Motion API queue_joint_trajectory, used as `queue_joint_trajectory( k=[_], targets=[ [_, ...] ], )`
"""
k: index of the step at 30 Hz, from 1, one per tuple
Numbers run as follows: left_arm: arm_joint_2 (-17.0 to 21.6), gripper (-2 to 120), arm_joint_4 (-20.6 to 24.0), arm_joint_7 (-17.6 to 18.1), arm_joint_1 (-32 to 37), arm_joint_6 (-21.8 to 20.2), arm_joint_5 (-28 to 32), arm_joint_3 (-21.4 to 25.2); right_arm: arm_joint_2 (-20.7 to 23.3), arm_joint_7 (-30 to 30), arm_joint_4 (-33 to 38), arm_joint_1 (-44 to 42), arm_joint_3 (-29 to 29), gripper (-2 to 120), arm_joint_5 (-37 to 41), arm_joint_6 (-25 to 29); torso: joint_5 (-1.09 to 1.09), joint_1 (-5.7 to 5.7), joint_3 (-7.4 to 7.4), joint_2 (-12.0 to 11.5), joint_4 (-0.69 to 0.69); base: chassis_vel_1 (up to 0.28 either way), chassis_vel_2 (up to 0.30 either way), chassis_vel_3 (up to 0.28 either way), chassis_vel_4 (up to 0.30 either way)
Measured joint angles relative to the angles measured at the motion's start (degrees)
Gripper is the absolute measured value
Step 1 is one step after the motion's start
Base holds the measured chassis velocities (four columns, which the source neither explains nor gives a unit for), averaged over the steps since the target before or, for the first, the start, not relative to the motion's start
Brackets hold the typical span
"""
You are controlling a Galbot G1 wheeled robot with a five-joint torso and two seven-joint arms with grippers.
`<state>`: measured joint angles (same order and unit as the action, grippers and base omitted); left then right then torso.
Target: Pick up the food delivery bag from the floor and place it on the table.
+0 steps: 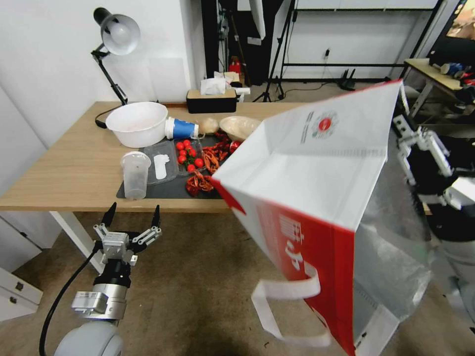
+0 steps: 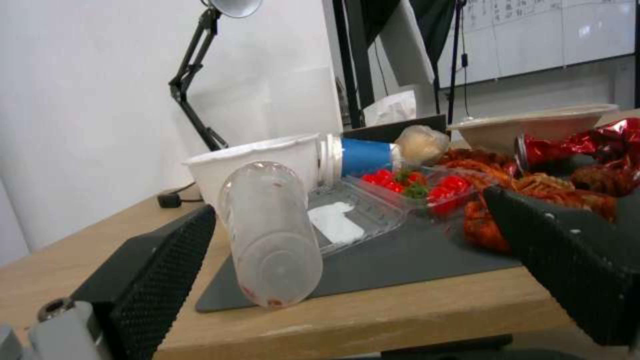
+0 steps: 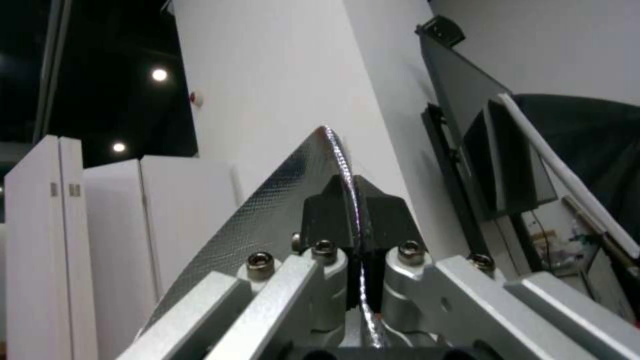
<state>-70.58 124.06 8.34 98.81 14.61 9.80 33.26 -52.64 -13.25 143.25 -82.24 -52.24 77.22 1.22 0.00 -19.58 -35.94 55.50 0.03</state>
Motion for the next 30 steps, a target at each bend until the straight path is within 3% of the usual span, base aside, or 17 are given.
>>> queue_joint_trajectory(
  k=[13, 30],
  targets=[
    [-1.06, 100, 0.22, 0.00, 0.21, -0.17, -1.18, -0.63, 8.07, 12.19, -0.33, 12.06, 1.21, 0, 4.37, -1.34, 0.00, 0.02, 0.03, -0.05, 0.00, 0.000, 0.000, 0.000, 0.000],
    [-2.16, 100, -0.71, -0.02, -0.11, -0.37, -2.44, -1.67, 9.91, 31.04, -6.32, 24.58, 4.67, 0, 6.08, -4.97, 0.00, 0.04, 0.04, -0.08, 0.00, 0.000, 0.000, 0.000, 0.000]
  ],
)
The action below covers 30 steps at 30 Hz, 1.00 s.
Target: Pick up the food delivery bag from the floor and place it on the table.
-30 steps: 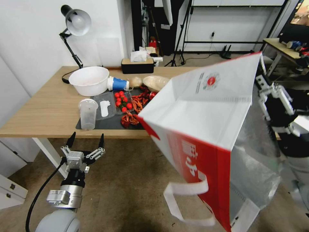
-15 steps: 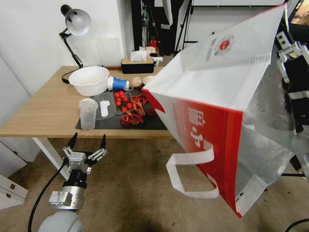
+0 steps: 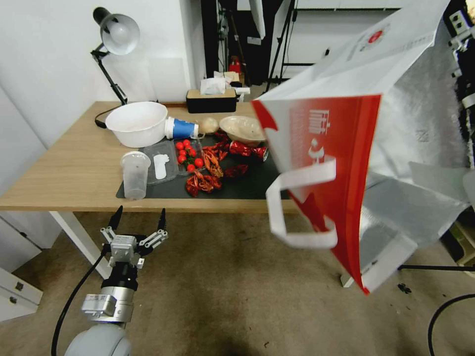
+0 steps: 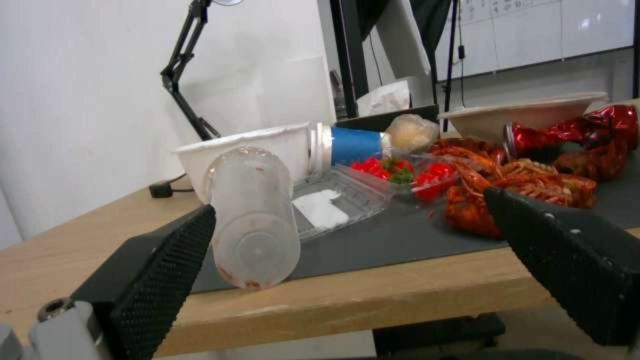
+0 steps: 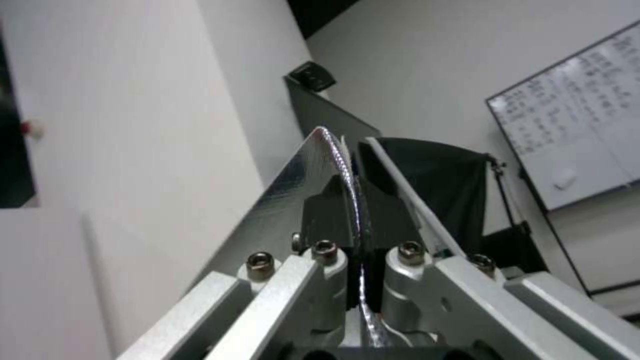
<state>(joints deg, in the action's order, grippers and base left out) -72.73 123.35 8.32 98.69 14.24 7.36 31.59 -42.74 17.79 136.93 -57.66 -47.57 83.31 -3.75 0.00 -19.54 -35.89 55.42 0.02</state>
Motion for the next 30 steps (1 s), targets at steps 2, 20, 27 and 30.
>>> queue_joint_trajectory(
  k=[2, 20, 27, 30],
  targets=[
    [-0.07, 100, 0.02, -0.04, 0.11, 0.00, -0.04, -0.01, -0.41, 1.26, -0.98, 0.94, 0.60, 0, 0.06, -0.23, 0.00, 0.00, 0.00, 0.00, 0.00, 0.000, 0.000, 0.000, 0.000],
    [-0.71, 100, 0.00, -0.27, 0.62, 0.04, -1.32, -0.51, -9.42, 10.12, -15.69, 18.92, 14.27, 0, 2.86, 5.35, 0.00, 0.00, 0.01, -0.02, 0.00, 0.000, 0.000, 0.000, 0.000],
    [-0.98, 100, -0.37, -0.21, 0.98, 0.18, -1.49, -0.25, -15.04, 12.49, -20.75, 23.95, 18.82, 0, 0.00, 5.34, -0.02, 0.00, 0.01, -0.02, 0.01, 0.000, 0.000, 0.000, 0.000],
    [-1.04, 100, -0.70, -0.16, 1.07, 0.31, -1.51, 0.07, -17.67, 14.87, -22.64, 25.64, 19.82, 0, -1.33, 4.61, -0.01, 0.00, 0.01, -0.02, 0.01, 0.000, 0.000, 0.000, 0.000]
  ],
)
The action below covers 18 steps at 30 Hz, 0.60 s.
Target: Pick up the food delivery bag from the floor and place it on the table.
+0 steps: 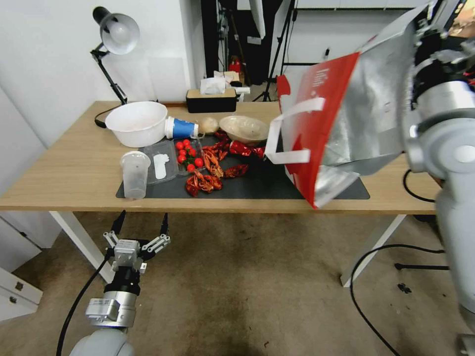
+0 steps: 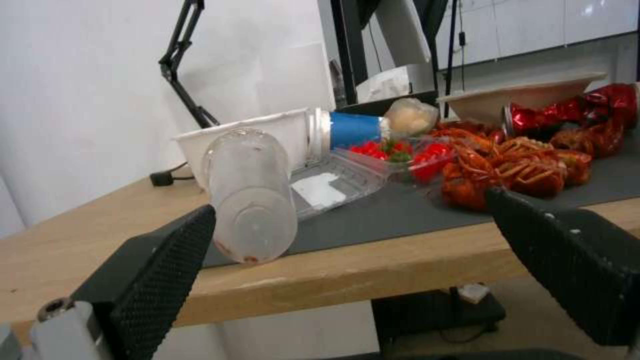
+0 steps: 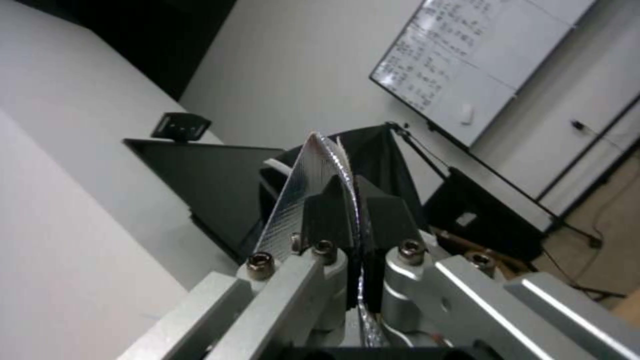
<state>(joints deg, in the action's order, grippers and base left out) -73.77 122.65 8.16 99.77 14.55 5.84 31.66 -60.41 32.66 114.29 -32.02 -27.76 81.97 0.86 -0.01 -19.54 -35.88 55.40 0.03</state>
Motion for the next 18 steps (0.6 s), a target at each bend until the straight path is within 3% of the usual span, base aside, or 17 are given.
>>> queue_joint_trajectory(
  k=[9, 18],
  targets=[
    [-0.04, 100, -0.98, 0.07, -0.48, 0.06, 0.06, 0.02, -2.74, 2.21, -4.54, 1.47, 1.25, 0, -3.03, -1.13, 0.01, 0.01, 0.00, 0.00, 0.00, 0.000, 0.000, 0.000, 0.000],
    [0.26, 100, -1.57, 0.09, -0.94, 0.06, 0.29, -0.24, -1.12, 2.90, -7.62, 1.23, 1.01, 0, -4.67, -3.72, 0.02, 0.01, 0.00, 0.00, -0.01, 0.000, 0.000, 0.000, 0.000]
  ],
)
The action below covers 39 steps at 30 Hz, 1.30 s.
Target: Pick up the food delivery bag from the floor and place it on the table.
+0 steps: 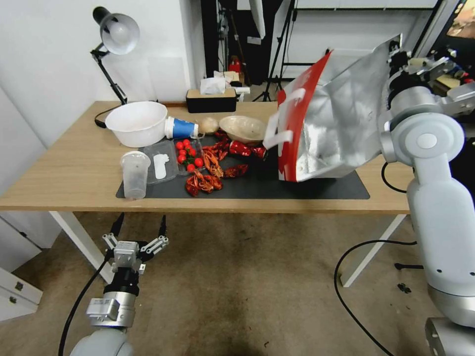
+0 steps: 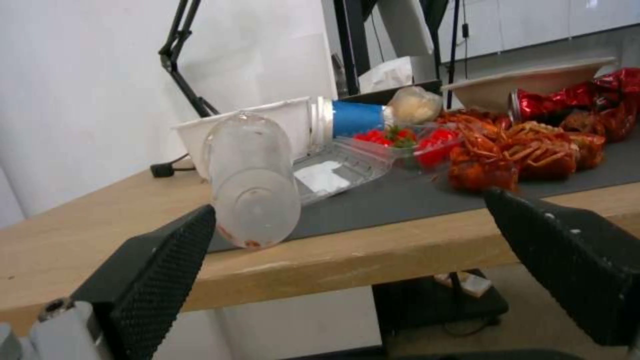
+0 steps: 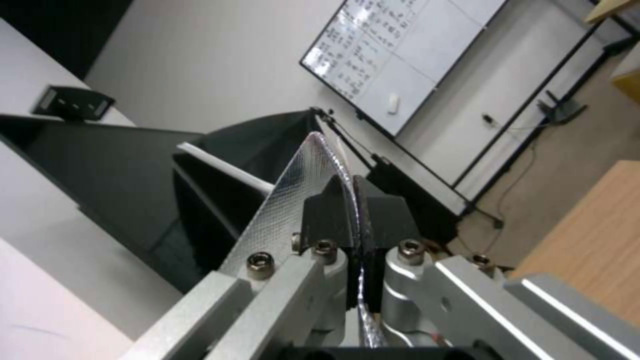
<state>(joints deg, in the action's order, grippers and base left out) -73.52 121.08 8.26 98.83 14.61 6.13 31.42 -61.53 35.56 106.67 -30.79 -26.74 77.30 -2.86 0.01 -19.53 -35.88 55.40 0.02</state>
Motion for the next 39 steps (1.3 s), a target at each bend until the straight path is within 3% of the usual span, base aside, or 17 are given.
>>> queue_joint_trajectory(
  k=[10, 17, 22, 30, 34, 39],
  targets=[
    [0.50, 100, -0.19, 0.09, -0.05, 0.28, 0.51, -0.05, 3.38, -4.05, -3.07, -0.58, 0.02, 5, -0.50, -1.69, 0.00, 0.00, 0.00, 0.00, 0.00, 0.000, 0.000, 0.000, 0.000],
    [0.58, 100, -0.17, 0.12, -0.22, 0.48, 0.77, 0.01, 6.14, -6.41, -4.56, 0.01, 0.73, 35, -0.49, -1.83, 0.00, 0.00, 0.00, 0.00, 0.00, 0.000, 0.000, 0.000, 0.000],
    [0.48, 100, -0.17, 0.16, -0.22, 0.66, 0.77, -0.01, 6.89, -7.06, -4.57, -0.04, 0.73, 48, -0.47, -1.81, -0.01, 0.00, 0.00, 0.00, 0.00, 0.000, 0.000, 0.000, 0.000],
    [0.50, 100, -0.14, 0.20, -0.19, 1.16, 0.94, 0.12, 7.83, -9.08, -3.43, -1.40, -0.11, 83, -0.35, -1.68, 0.00, 0.00, 0.00, 0.00, 0.01, 0.000, 0.000, 0.000, 0.000],
    [0.62, 100, -0.17, 0.21, -0.21, 1.51, 1.34, 0.07, 8.29, -10.05, -2.47, -2.34, -0.76, 96, -0.46, -1.67, 0.00, 0.00, 0.00, 0.00, 0.00, 0.000, 0.000, 0.000, 0.000],
    [0.92, 100, -0.16, 0.09, -0.34, 2.18, 2.03, 0.08, 9.21, -12.53, 0.47, -5.17, -2.23, 100, -3.58, -1.89, -0.01, 0.00, 0.00, 0.00, 0.01, 0.000, 0.000, 0.000, 0.000]
  ],
)
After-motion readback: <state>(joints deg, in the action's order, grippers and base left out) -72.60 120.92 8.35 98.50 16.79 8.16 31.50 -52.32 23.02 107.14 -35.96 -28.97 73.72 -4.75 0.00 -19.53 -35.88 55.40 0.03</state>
